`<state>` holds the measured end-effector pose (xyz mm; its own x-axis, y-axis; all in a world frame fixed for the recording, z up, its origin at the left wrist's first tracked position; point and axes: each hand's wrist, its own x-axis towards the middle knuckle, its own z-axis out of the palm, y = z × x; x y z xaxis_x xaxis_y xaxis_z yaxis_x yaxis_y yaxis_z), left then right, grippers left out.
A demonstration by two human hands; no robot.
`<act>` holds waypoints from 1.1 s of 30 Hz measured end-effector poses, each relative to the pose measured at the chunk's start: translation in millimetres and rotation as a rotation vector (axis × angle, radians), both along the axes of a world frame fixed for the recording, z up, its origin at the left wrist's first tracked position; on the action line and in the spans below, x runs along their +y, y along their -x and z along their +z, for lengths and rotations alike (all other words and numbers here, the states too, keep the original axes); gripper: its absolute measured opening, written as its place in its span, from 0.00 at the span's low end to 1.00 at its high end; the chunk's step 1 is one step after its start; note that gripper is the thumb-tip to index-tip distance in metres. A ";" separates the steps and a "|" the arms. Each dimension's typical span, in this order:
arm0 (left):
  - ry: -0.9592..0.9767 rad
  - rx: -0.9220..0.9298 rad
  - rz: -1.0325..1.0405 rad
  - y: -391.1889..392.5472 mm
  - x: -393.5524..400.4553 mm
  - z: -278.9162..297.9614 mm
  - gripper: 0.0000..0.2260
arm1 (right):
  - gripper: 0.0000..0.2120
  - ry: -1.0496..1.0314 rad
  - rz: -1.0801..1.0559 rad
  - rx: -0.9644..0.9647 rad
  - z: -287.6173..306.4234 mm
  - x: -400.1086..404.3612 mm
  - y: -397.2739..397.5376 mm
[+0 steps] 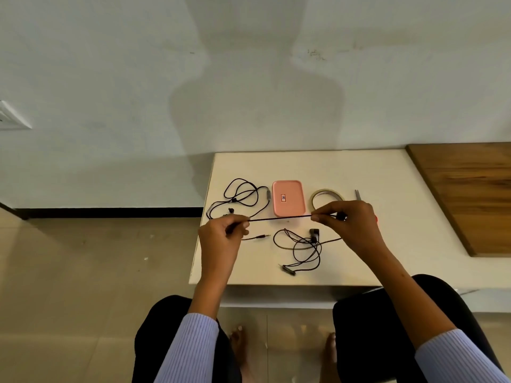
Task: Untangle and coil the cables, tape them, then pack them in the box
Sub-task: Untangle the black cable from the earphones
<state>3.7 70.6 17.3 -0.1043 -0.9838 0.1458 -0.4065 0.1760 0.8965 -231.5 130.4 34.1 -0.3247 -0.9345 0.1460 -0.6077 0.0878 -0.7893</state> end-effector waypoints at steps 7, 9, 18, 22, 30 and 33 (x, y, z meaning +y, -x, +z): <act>0.094 -0.373 -0.188 11.9 14.5 5.7 0.22 | 0.03 0.044 0.003 0.164 0.4 2.1 -13.5; 0.117 -0.252 -0.297 26.3 20.3 7.2 0.21 | 0.03 0.051 0.054 0.202 -2.3 -0.4 -24.8; 0.215 -0.106 -0.205 32.4 3.3 3.0 0.09 | 0.06 0.013 0.117 0.088 -7.6 -9.9 -34.0; 0.126 -0.021 -0.006 19.7 -8.8 -0.7 0.07 | 0.05 0.010 0.043 0.010 -0.2 -8.3 -10.3; 0.004 -0.373 -0.069 13.0 -3.5 -2.4 0.21 | 0.04 0.033 -0.018 0.109 -8.4 -3.5 -3.4; 0.071 -0.472 -0.149 21.9 0.8 4.4 0.26 | 0.03 0.063 0.028 0.172 -10.1 -7.0 -16.2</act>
